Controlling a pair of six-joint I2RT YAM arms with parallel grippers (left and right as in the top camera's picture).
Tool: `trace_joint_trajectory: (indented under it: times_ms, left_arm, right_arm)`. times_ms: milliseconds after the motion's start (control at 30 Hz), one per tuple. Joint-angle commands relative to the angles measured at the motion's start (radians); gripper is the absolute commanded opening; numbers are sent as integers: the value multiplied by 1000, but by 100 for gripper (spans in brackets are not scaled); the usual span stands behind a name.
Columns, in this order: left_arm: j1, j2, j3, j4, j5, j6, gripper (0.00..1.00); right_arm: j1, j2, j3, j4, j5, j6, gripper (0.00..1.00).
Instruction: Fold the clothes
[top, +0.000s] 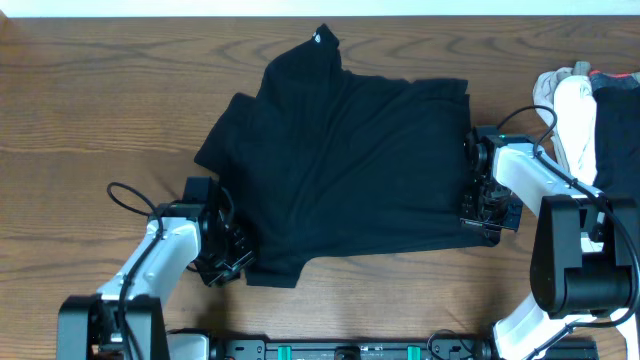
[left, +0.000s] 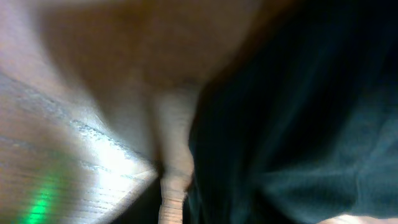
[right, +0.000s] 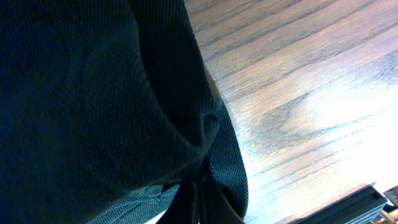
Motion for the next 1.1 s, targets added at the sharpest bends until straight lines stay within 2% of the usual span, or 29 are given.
trace_joint_trajectory:
  times_ms: [0,167,367,467,533,600,667,767,867,900,933,1033,1067]
  left_arm:
    - [4,26,-10,-3,-14,-17,7]
    - [4,-10,55,-122,-29,-9,6]
    - [4,-120,131,-320,-117,-10,6]
    - [4,-173,131,-370,-120,-10,34]
    - [4,-198,131,-396,-120,-10,59]
    - [4,-214,131,-403,-120,-10,63]
    - [4,-222,132,-391,-121,-10,71]
    - [4,-223,132,-326,-120,-10,74]
    - [4,-223,132,-238,-112,-21,74]
    - [4,-223,132,-202,-106,-19,70]
    - [4,-223,132,-155,-91,-3,62]
    - [4,-223,133,3,-28,87,24]
    - [4,-223,135,45,-25,101,19]
  right_arm:
    - [-10,8,13,0,18,-14,1]
    - [-10,8,13,-3,18,-14,1]
    - [-10,8,13,-6,18,-17,1]
    - [-10,8,13,-6,18,-18,1]
    - [-10,8,13,-6,18,-18,1]
    - [-10,8,13,-6,18,-18,1]
    - [-10,8,13,-5,18,-18,1]
    - [-10,8,13,-3,18,-18,1]
    - [-10,8,13,13,13,-18,1]
    - [-10,6,14,22,4,-18,1]
    - [-12,4,17,28,-7,-18,1]
    - [-29,-23,52,41,-61,-35,1]
    - [-36,-38,67,41,-79,-36,1]
